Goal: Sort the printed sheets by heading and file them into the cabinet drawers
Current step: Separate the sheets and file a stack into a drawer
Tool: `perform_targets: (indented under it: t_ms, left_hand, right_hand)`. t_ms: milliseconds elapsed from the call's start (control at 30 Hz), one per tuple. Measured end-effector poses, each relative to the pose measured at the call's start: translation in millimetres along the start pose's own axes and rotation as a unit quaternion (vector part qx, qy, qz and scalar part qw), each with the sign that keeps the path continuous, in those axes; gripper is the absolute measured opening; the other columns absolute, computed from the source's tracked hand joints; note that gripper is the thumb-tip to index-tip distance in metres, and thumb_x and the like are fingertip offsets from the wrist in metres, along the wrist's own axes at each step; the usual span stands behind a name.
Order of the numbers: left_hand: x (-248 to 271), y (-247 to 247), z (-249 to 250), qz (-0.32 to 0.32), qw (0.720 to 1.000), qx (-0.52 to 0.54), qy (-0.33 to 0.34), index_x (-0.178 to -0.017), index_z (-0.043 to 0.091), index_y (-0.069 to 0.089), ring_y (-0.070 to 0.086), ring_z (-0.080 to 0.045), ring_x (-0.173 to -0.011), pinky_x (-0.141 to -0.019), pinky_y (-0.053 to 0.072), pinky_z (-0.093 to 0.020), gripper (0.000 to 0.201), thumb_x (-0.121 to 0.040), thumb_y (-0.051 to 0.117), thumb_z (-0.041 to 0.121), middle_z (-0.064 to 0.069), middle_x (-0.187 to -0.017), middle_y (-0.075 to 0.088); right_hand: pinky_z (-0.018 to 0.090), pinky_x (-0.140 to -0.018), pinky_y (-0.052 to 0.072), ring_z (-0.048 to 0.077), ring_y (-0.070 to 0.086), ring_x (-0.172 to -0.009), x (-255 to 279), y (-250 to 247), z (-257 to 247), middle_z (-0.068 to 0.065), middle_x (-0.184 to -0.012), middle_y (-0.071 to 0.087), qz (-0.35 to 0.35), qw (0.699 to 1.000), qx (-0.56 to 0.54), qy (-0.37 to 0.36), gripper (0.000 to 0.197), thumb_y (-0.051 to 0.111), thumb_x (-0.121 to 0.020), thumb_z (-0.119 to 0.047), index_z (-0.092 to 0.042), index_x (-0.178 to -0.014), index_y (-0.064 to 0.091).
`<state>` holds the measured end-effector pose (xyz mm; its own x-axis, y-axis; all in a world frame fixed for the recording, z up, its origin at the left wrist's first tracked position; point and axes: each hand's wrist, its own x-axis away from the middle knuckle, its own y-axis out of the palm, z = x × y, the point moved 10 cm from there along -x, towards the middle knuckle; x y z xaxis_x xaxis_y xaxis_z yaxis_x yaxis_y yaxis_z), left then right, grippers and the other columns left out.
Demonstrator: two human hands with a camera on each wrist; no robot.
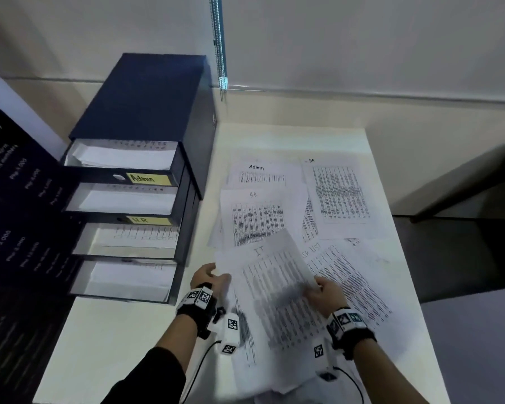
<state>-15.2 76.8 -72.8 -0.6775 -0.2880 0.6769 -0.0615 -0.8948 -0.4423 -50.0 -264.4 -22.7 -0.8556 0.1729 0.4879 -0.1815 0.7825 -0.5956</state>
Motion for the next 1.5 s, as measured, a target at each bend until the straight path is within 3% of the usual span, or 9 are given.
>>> perform_targets:
  t_ms: [67,133,367,600,800,1167,1267,1400,1500]
  left_hand:
    - [10.4,-1.3,9.1,-0.002,1.0,-0.024,-0.001,-0.079,0.019,0.062,0.057,-0.023,-0.072,-0.076,0.046,-0.026,0.016,-0.071,0.076,0.021,-0.002,-0.075,0.062]
    - [11.6,0.5,21.5,0.011,0.999,-0.035,0.03,-0.061,0.022,0.044,0.039,-0.021,-0.06,-0.063,0.034,-0.025,0.029,-0.075,0.069,0.024,0.0,-0.059,0.043]
    - [-6.8,-3.8,88.0,0.067,0.989,-0.07,0.114,-0.121,0.018,0.06,0.059,-0.025,-0.097,-0.085,0.043,-0.027,0.038,-0.086,0.069,0.03,-0.008,-0.102,0.064]
    - [-42.8,2.0,124.7,0.03,0.992,-0.083,0.086,-0.143,0.011,0.045,0.057,-0.027,-0.117,-0.103,0.042,-0.031,0.062,-0.087,0.069,0.021,-0.011,-0.124,0.062]
    - [-81.8,13.8,161.4,-0.032,0.993,-0.079,0.087,-0.142,0.02,0.045,0.059,-0.027,-0.118,-0.103,0.047,-0.035,0.067,-0.08,0.07,0.021,-0.005,-0.127,0.06]
    - [-114.1,6.8,218.9,0.035,0.981,-0.069,0.178,-0.092,0.01,0.068,0.057,-0.023,-0.075,-0.068,0.044,-0.026,0.01,-0.086,0.064,0.017,-0.012,-0.084,0.069]
    - [-112.9,12.8,214.9,0.047,0.98,-0.071,0.179,-0.064,0.011,0.052,0.047,-0.025,-0.067,-0.054,0.033,-0.03,0.034,-0.09,0.065,0.028,-0.008,-0.062,0.049]
    - [-106.0,31.1,193.3,-0.024,0.985,-0.078,0.151,-0.131,-0.002,0.053,0.055,-0.028,-0.123,-0.105,0.044,-0.036,0.065,-0.083,0.075,0.035,-0.011,-0.144,0.046]
    - [-95.4,33.5,175.6,-0.031,0.982,-0.114,0.149,-0.138,0.001,0.046,0.052,-0.024,-0.126,-0.108,0.042,-0.035,0.079,-0.079,0.077,0.042,-0.007,-0.147,0.045]
  right_hand:
    - [0.017,-0.051,0.046,0.012,0.063,-0.063,5.4,4.4,-10.8,-0.008,-0.07,0.066,-0.003,1.0,-0.025,-0.009,0.007,0.071,-0.085,-0.031,-0.029,-0.08,0.066]
    - [0.021,-0.05,0.05,0.011,0.061,-0.058,1.8,4.8,-12.2,-0.008,-0.066,0.066,0.001,0.999,-0.031,-0.005,0.014,0.071,-0.085,-0.024,-0.03,-0.074,0.064]
    - [0.02,-0.043,0.038,0.016,0.045,-0.043,-37.7,-63.3,-19.3,0.005,-0.065,0.071,0.159,0.983,-0.095,0.013,0.041,0.047,-0.076,0.005,-0.025,-0.075,0.075]
    - [0.012,-0.034,0.034,0.012,0.049,-0.046,-94.1,-91.7,-56.4,0.001,-0.059,0.06,0.178,0.978,-0.111,-0.008,0.012,0.061,-0.089,-0.008,-0.01,-0.083,0.071]
    - [0.031,-0.073,0.056,0.023,0.067,-0.078,-135.8,-57.9,-59.9,0.005,-0.088,0.071,0.104,0.991,-0.074,0.042,0.023,0.066,-0.088,-0.019,-0.009,-0.109,0.067]
    - [0.015,-0.047,0.039,0.011,0.057,-0.058,-157.2,-28.9,-58.0,0.003,-0.072,0.066,0.042,0.998,-0.012,0.044,0.012,0.059,-0.092,-0.014,-0.008,-0.095,0.069]
    - [0.017,-0.051,0.044,0.014,0.062,-0.063,-158.3,-26.9,-55.9,0.001,-0.073,0.068,0.036,0.998,-0.031,0.04,0.014,0.06,-0.092,-0.016,-0.013,-0.1,0.071]
    - [0.009,-0.04,0.038,0.011,0.053,-0.054,-149.0,-35.0,-46.3,0.0,-0.067,0.063,0.071,0.991,-0.1,0.044,0.009,0.059,-0.093,-0.014,-0.013,-0.094,0.067]
    - [0.017,-0.042,0.038,0.013,0.046,-0.051,-141.5,-49.4,-35.2,0.001,-0.061,0.057,0.123,0.98,-0.144,0.06,0.012,0.054,-0.095,-0.011,-0.01,-0.097,0.066]
